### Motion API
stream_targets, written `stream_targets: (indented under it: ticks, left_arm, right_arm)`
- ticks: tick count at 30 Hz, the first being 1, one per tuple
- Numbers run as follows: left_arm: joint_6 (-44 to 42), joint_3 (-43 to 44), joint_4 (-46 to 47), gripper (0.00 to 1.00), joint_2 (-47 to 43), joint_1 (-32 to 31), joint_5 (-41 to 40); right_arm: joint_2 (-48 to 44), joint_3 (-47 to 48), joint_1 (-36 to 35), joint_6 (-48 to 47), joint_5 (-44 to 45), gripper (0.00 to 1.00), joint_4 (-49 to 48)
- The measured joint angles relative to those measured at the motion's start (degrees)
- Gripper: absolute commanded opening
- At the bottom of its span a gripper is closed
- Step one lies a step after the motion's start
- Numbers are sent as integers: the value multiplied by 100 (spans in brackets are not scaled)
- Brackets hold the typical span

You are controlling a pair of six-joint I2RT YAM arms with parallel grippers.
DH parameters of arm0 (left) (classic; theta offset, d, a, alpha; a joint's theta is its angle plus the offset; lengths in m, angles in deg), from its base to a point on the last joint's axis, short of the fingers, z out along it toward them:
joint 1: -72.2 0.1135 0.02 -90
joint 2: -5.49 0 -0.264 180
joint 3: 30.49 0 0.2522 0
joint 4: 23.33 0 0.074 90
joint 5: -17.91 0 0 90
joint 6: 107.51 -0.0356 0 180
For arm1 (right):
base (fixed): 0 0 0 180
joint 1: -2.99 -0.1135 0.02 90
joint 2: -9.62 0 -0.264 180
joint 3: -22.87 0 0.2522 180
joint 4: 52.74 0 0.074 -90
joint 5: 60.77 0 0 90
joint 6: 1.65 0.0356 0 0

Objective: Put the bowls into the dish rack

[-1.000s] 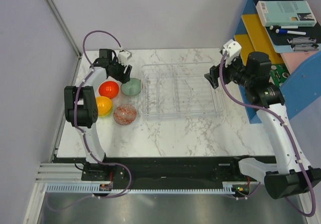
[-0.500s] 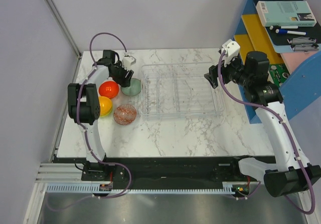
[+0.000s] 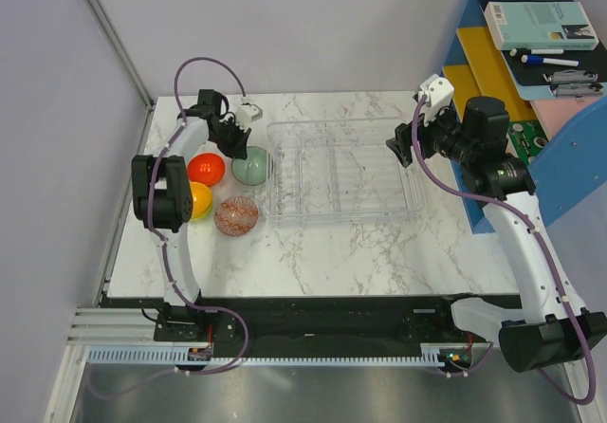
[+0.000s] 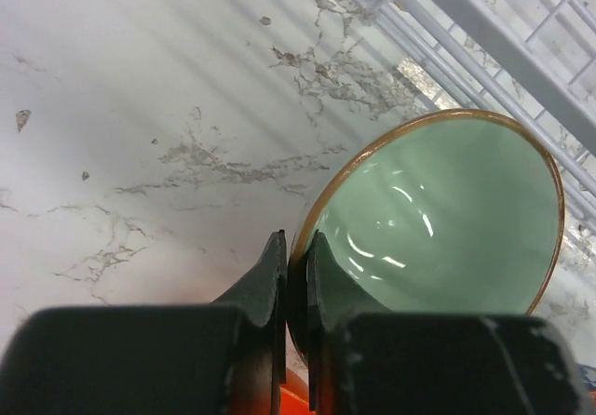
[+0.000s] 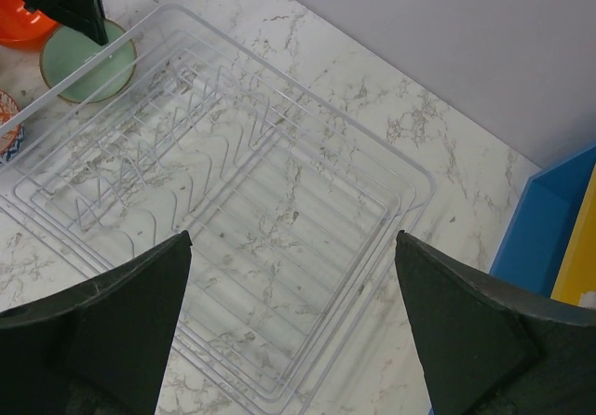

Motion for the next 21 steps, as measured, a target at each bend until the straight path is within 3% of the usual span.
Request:
stream_targets:
  ticks: [4,13,17,21]
  left_arm:
    - [155,284,-131,2,98,-9,-280]
    - [546,1027,-2,2,184,46,-1853]
    - [719,1060,85,2,140,90,-1862]
    - [870,822,68,2,-190,92,-1366]
  right_arm:
    - [0,0,0,2,2,98,0]
    - [0,9,0,26,2,98,-2]
    - [0,9,0,131,-24,98,-13]
    - [48,22,0,374,-225,98,-70]
